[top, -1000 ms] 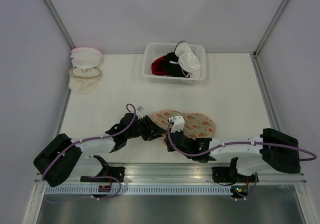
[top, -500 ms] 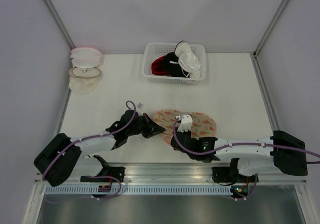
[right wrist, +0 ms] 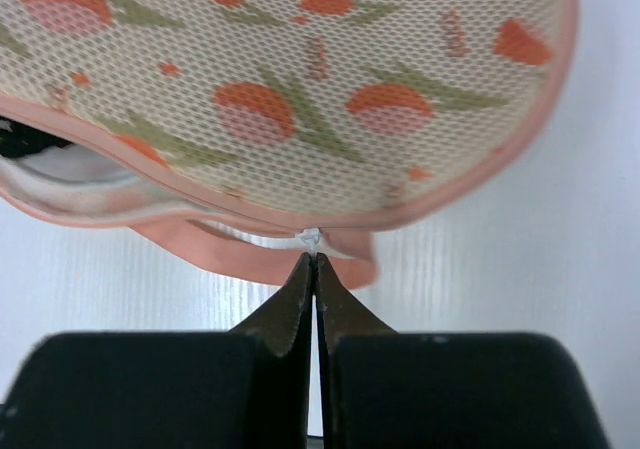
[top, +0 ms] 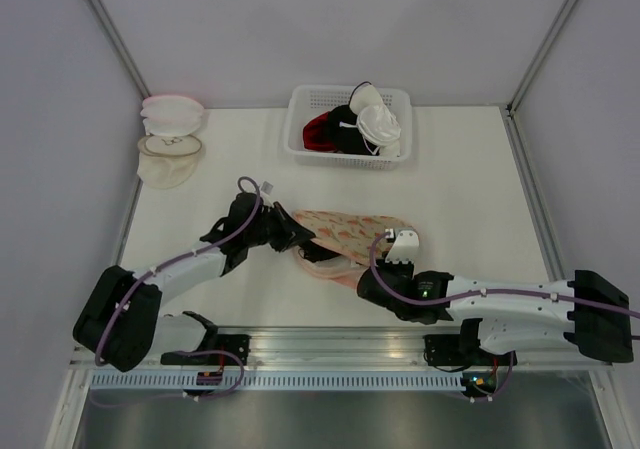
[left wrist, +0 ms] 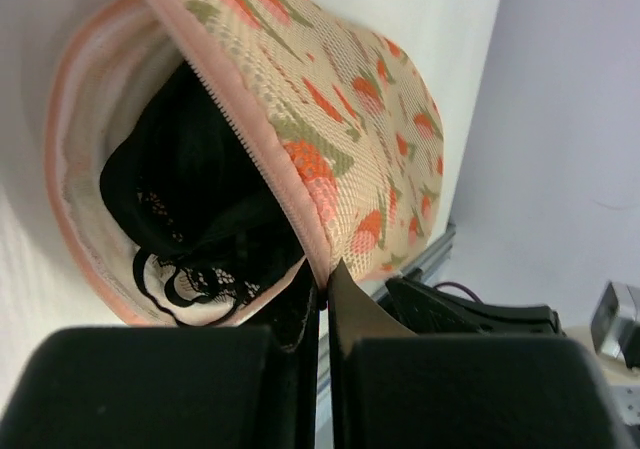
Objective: Unzip the laundry bag and remove the bra
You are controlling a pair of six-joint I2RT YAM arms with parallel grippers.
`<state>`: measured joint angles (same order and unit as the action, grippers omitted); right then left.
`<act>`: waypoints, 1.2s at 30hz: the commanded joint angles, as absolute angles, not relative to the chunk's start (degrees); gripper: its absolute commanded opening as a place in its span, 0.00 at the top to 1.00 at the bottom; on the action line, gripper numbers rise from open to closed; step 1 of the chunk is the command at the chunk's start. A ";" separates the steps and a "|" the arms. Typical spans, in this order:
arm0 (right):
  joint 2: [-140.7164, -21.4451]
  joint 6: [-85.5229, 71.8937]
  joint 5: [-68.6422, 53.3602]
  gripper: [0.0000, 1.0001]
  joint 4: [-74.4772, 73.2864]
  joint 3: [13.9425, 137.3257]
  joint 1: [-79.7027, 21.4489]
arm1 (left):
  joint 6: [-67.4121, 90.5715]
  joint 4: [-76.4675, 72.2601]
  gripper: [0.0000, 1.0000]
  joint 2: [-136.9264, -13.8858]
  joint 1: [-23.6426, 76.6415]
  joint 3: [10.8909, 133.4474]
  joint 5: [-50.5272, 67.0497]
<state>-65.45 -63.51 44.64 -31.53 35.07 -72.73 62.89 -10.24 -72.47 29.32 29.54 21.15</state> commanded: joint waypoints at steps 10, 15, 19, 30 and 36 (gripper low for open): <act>-62.22 -62.41 44.66 0.99 -34.38 35.07 -72.42 | 53.34 -20.72 0.89 -97.01 23.55 48.16 36.11; -65.56 -58.81 41.05 1.00 -27.17 34.80 -72.33 | 57.13 -21.66 0.29 -92.04 24.43 42.48 33.61; -67.23 -52.49 35.08 1.00 -18.30 34.45 -72.42 | 58.53 -11.44 0.05 -76.94 25.57 33.95 23.92; -70.83 -42.72 22.50 0.99 2.55 34.62 -72.51 | 69.69 -15.72 0.02 -63.71 38.75 22.41 20.21; -72.42 -43.07 23.47 1.00 2.11 35.33 -72.51 | 71.54 -24.07 0.19 -75.57 43.59 25.21 22.85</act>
<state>-72.20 -44.01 23.77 -0.89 33.15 -72.51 68.45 -17.32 -72.25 41.74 22.79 22.61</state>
